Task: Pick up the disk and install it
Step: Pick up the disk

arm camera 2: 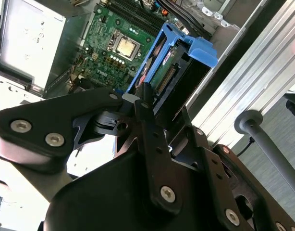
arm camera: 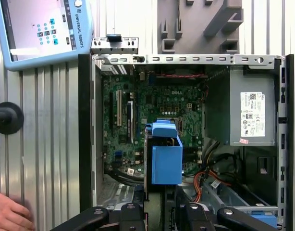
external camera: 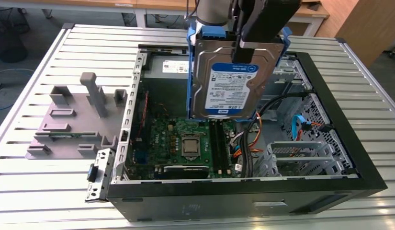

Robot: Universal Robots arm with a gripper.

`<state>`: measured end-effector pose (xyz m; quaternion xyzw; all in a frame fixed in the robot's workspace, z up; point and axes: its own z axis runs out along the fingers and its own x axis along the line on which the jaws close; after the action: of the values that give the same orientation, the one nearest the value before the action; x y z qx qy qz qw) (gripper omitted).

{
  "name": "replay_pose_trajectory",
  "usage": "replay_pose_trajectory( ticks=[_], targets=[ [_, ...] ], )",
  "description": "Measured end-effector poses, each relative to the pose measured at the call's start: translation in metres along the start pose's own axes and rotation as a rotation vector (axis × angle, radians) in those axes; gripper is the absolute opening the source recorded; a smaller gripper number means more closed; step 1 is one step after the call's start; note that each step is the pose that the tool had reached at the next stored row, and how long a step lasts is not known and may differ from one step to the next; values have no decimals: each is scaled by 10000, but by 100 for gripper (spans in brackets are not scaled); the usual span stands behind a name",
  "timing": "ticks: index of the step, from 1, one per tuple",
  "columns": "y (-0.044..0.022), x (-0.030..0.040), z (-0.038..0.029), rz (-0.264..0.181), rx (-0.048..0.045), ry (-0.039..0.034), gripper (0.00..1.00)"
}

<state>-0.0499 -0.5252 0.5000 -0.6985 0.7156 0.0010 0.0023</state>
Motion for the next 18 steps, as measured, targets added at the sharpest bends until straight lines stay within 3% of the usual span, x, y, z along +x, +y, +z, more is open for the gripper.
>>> replay_pose_trajectory(
  ticks=[8, 18],
  targets=[
    [-104, -2, 0, 0, 0, 0, 35],
    [-126, -3, 1, -1, 0, -1, 35]
  ],
)
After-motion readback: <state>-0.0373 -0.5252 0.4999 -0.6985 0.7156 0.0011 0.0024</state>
